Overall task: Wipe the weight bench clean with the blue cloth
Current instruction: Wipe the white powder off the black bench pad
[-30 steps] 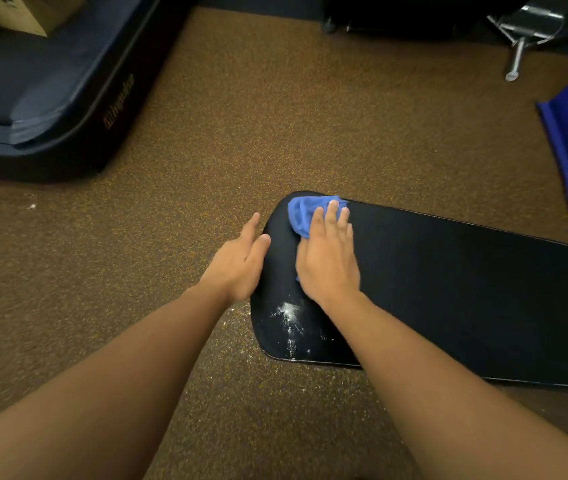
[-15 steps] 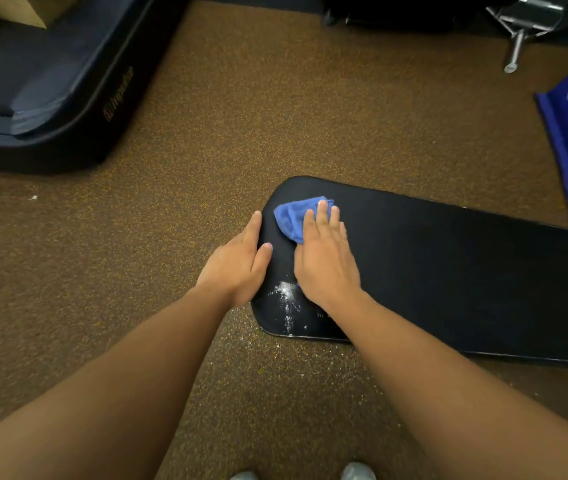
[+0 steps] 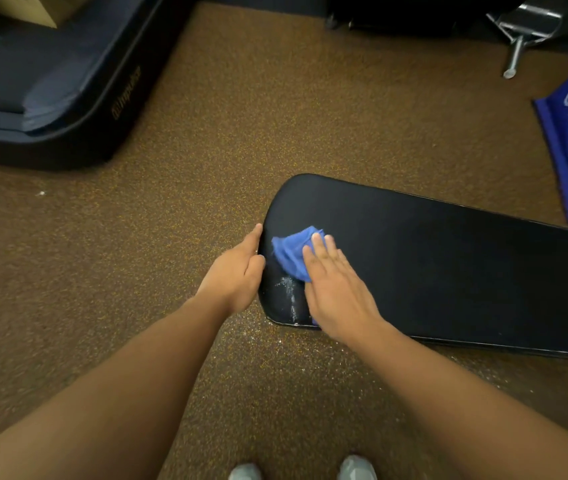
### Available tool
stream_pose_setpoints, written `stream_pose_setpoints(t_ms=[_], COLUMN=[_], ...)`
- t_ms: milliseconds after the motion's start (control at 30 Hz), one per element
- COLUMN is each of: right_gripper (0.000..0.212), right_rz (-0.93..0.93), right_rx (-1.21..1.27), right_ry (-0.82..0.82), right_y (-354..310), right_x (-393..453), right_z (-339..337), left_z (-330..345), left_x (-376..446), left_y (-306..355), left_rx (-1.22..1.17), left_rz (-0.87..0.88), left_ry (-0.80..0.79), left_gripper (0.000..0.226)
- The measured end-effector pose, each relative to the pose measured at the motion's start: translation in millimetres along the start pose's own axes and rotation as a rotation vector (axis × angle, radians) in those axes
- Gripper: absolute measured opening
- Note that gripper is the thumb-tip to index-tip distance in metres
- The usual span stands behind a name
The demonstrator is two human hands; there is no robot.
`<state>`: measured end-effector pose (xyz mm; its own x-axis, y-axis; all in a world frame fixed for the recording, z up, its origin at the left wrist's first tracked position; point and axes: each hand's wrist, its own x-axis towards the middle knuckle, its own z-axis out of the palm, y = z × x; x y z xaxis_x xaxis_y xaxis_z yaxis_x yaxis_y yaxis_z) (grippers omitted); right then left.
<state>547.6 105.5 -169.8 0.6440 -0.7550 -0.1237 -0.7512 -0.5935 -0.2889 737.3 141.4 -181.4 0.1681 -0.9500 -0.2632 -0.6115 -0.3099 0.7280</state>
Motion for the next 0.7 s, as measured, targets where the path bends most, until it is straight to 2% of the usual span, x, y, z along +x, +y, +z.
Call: stream_pose_setpoints(t_ms=[100,167,300,433,500,567,700], right_gripper=[0.057,0.057,0.056,0.056,0.055,0.054,0.055], right_rz=[0.154,0.184,0.015,-0.196,-0.135,0.02,0.191], right_rx=[0.052,0.062,-0.04,-0.142,-0.144,-0.019,0.065], right_ry=[0.063,0.07,0.051,-0.035,-0.005,0.014,0.135], right_y=[-23,-40,-45,-11,11,18,-18], right_x=[21,22,-9,-52,-61,-54,-24], right_z=[0,8,26,19,7,-3,14], left_z=[-2,-4,-8,-5,-5,-5,-1], left_x=[0,1,5,5,6,5,5], left_y=[2,5,6,6,6,5,6], left_rx=[-0.106,-0.173,-0.177,-0.166,-0.16,-0.176,-0.167], left_rz=[-0.023,-0.038,-0.068,-0.087,-0.093,-0.094,-0.091], left_ry=[-0.002,0.011,0.003,-0.017,-0.028,-0.032,-0.01], left_gripper=[0.069,0.068,0.07,0.07,0.071,0.069,0.071])
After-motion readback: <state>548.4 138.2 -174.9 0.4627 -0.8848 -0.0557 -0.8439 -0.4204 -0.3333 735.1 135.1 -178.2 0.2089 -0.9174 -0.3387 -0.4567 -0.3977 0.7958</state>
